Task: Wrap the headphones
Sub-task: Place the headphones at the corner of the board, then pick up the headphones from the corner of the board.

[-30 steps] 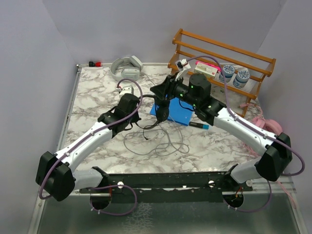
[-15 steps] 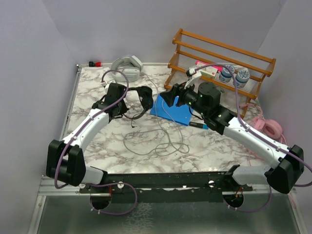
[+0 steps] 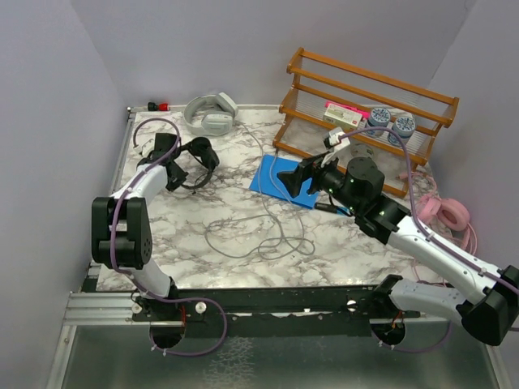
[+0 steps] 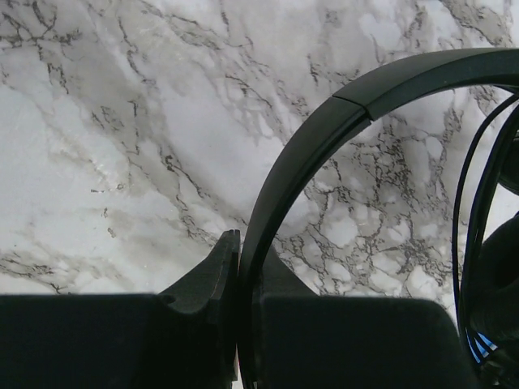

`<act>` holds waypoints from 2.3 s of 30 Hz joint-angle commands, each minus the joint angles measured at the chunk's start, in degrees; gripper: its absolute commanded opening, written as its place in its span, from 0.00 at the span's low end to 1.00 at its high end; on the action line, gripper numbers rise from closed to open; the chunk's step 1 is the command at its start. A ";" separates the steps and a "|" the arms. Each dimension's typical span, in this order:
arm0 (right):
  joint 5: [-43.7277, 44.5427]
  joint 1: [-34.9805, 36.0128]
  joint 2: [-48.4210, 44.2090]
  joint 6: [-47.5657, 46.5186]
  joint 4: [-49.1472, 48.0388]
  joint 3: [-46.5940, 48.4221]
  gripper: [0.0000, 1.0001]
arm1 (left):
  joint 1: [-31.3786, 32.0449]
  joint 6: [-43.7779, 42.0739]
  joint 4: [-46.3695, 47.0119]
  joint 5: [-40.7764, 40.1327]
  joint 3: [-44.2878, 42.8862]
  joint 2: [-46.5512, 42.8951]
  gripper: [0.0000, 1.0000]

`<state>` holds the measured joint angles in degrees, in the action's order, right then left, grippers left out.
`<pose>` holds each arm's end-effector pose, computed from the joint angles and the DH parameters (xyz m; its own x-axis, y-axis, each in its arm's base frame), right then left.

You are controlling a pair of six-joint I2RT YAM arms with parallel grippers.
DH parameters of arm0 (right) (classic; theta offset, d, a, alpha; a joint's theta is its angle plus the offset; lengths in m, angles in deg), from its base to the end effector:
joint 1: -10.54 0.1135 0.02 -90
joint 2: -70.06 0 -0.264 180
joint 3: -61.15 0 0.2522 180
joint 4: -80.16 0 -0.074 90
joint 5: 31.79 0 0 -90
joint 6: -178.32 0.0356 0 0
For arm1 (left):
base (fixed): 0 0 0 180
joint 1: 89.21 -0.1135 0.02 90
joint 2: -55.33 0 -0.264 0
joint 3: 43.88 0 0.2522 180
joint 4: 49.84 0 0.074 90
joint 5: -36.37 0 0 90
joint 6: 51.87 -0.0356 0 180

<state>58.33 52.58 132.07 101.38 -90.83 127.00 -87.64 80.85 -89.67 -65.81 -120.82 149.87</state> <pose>0.1908 0.1720 0.3536 -0.2162 0.1094 -0.9702 -0.6357 0.7385 0.2249 0.3399 -0.0018 0.2087 -0.5601 -0.6480 -0.5161 -0.6352 0.7358 -0.2346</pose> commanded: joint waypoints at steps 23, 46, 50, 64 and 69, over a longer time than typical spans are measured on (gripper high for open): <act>-5.13 0.23 -3.42 2.10 -4.17 -4.60 1.00 | -8.94 8.65 -0.36 -7.85 -0.58 -4.57 0.77; -4.78 0.23 -4.88 2.23 -2.51 -4.60 1.00 | -2.86 -7.96 -10.30 7.63 -54.32 28.61 0.95; -5.30 0.23 -5.93 2.65 -0.92 -4.18 1.00 | -1.96 -3.84 -11.46 2.53 -61.09 35.29 0.94; -3.22 0.23 -4.00 1.60 0.73 -1.59 1.00 | -1.91 -2.04 -9.73 -0.43 -76.47 53.45 0.79; -3.78 0.23 -2.05 2.12 -0.34 -1.45 1.00 | -1.91 -2.55 -7.23 -0.43 -76.48 55.81 0.67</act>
<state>53.70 52.58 128.69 103.67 -90.96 124.05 -89.46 79.43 -99.61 -65.46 -195.09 203.82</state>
